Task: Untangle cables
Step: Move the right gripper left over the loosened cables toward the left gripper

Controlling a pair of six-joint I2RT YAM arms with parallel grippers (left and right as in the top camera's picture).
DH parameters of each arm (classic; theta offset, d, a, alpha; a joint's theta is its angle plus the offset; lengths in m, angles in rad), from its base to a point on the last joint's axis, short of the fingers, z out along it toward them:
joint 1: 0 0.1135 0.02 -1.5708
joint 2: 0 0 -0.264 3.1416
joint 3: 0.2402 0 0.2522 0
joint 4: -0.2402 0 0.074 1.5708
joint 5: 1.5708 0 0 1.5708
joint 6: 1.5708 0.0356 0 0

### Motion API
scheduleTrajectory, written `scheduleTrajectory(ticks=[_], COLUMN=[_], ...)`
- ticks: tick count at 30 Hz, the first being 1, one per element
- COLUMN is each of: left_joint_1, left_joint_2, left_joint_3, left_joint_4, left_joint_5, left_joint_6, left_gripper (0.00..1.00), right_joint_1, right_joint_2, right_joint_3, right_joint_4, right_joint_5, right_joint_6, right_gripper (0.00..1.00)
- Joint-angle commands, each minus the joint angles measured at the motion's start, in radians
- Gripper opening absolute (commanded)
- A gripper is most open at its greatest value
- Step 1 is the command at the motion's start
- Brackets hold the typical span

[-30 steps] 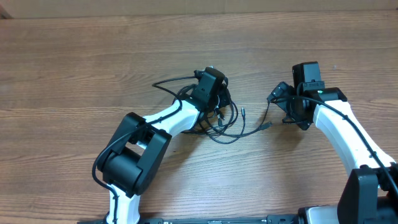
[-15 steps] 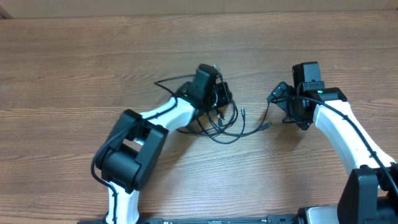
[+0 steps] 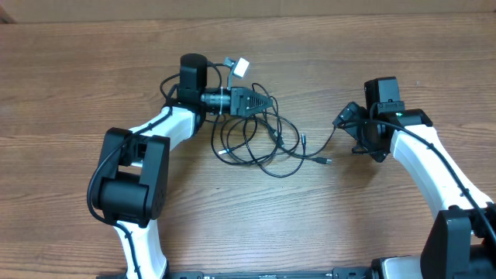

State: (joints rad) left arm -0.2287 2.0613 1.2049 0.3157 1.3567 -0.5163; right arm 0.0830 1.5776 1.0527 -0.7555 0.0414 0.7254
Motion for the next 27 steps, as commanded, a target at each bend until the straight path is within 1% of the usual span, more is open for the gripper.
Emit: scheduleTrajectory(ticks=[1,6,11,13,14,15,17,20,22,24,26,27], left_joint_1=[-0.009,-0.027,-0.024,-0.019,-0.018,-0.015,-0.009,0.007,0.020,0.034,0.045,0.051], left_joint_2=[0.005,0.005,0.005,0.005,0.005,0.005,0.005,0.005,0.005,0.005,0.005,0.005], left_joint_3=[0.008,0.008,0.008,0.008,0.008,0.008,0.008,0.008,0.008,0.008,0.008,0.008], left_joint_4=[-0.014,-0.066,-0.073,-0.073,-0.077,-0.089,-0.105,-0.142,-0.178,-0.216,-0.242,-0.248], left_joint_5=[0.216,0.225,0.226,0.226,0.226,0.226,0.226,0.226,0.226,0.226,0.226,0.226], left_joint_6=[0.110,0.142,0.150,0.164,0.180,0.201,0.207,0.261,0.317,0.360,0.388,0.393], left_gripper=[0.04,0.04,0.04,0.04,0.04,0.04,0.04,0.04,0.04,0.04,0.04,0.04], right_joint_1=[0.001,0.001,0.001,0.001,0.001,0.001,0.001,0.006,0.021,0.037,0.056,0.063], right_joint_2=[0.005,0.005,0.005,0.005,0.005,0.005,0.005,0.005,0.005,0.005,0.005,0.005], right_joint_3=[-0.006,-0.006,-0.006,-0.006,-0.006,-0.006,-0.006,-0.006,-0.006,-0.006,-0.006,-0.006], right_joint_4=[0.002,0.002,0.002,0.000,-0.004,-0.029,-0.010,0.047,0.061,0.063,0.062,0.066], right_joint_5=[0.010,0.010,0.006,-0.034,-0.071,-0.150,-0.267,-0.569,-0.719,-0.789,-0.806,-0.801], right_joint_6=[0.000,0.000,0.004,0.007,0.007,0.007,0.005,-0.100,-0.128,-0.125,-0.125,-0.125], right_gripper=[1.00,1.00,1.00,1.00,1.00,1.00,1.00,1.00,1.00,1.00,1.00,0.87])
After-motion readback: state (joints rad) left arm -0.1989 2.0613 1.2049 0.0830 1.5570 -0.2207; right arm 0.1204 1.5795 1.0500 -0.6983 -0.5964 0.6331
